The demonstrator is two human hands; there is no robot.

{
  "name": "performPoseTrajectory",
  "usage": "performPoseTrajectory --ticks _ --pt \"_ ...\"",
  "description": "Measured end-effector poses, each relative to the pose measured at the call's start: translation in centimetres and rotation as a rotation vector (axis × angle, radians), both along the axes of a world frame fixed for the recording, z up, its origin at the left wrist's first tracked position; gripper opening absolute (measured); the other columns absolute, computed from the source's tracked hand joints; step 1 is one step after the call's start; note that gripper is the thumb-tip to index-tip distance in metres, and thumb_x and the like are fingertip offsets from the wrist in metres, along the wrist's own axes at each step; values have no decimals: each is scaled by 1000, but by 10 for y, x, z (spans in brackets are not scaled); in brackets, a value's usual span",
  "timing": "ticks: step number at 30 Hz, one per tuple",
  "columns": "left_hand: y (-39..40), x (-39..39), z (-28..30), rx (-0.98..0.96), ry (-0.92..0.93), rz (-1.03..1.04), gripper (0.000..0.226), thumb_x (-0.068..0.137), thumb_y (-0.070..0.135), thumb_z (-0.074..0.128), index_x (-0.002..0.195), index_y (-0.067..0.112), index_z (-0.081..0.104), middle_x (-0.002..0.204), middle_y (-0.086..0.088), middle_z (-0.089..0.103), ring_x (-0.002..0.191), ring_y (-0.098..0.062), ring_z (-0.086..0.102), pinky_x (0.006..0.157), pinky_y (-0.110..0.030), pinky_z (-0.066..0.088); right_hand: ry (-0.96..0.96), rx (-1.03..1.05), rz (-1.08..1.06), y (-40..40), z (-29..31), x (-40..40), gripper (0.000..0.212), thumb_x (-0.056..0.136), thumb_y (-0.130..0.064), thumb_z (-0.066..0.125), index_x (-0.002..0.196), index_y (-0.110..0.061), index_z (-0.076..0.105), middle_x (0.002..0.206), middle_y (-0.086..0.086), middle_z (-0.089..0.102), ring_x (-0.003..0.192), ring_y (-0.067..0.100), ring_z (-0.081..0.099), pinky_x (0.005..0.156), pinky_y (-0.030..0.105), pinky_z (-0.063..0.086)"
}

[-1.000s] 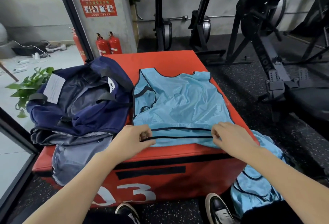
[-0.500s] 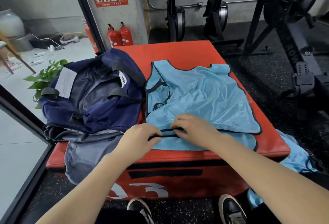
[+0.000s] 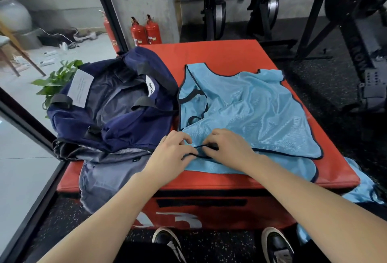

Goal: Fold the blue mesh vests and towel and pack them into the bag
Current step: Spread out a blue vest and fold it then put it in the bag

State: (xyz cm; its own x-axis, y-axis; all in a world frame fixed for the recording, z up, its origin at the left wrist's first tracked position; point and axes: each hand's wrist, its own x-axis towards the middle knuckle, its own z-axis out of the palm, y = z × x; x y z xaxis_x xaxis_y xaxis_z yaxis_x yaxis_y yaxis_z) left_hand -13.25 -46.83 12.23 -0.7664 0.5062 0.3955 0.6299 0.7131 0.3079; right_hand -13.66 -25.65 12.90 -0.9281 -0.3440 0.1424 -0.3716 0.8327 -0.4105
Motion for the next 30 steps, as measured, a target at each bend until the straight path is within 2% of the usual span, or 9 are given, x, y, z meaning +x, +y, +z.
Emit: performPoseTrajectory --ticks 4,10,12,15,17,19,23,26,30 --pt "0 -3 3 -27 42 5 25 88 38 54 90 33 78 116 12 63 108 -12 51 91 -32 38 -66 -169 37 -3 8 1 18 94 -40 62 102 -29 73 86 -12 57 81 5 52 77 35 50" --pt "4 -4 12 13 30 -9 31 93 36 48 99 27 77 99 19 71 96 -3 58 94 -23 31 -49 -234 54 6 22 19 12 96 -33 61 108 -32 60 99 -19 64 84 4 59 80 31 51" --pt "5 -4 16 61 23 -7 26 92 34 53 99 27 77 97 19 72 95 -2 58 94 -22 32 2 -174 68 9 26 25 9 96 -43 57 102 -35 57 98 -19 64 84 5 59 79 32 50" --pt "7 -1 24 107 11 -21 17 91 30 62 99 27 77 97 17 72 95 -1 58 95 -19 32 99 -89 62 15 29 32 25 92 -54 57 107 -35 62 98 -17 65 88 5 59 79 32 50" --pt "10 3 30 127 -7 -29 12 90 23 68 98 28 77 95 16 72 94 -1 58 93 -14 32 177 -53 81 18 27 34 28 91 -51 58 106 -31 68 96 -15 67 87 9 61 76 34 52" --pt "13 8 37 132 -33 -35 13 90 19 70 98 28 77 94 17 72 95 -1 56 91 -9 31 223 -4 84 17 29 37 21 90 -43 63 101 -28 73 91 -13 68 83 12 63 73 35 52" --pt "14 10 46 104 5 -49 12 90 17 69 97 23 77 95 15 72 93 -2 56 90 -12 34 231 54 11 25 39 42 14 88 -32 69 99 -25 76 91 -9 70 86 16 66 73 31 49" --pt "15 9 60 232 -55 59 9 87 16 74 93 21 78 90 18 68 87 3 58 81 -7 38 198 71 -103 44 49 52 17 89 -31 68 102 -24 74 100 -9 69 95 16 64 74 27 43" --pt "29 10 84 357 -88 121 5 84 14 77 87 19 77 86 15 69 86 3 61 77 -4 40 142 125 -189 71 61 70 19 86 -34 66 99 -21 72 98 -6 68 93 19 63 73 28 40"
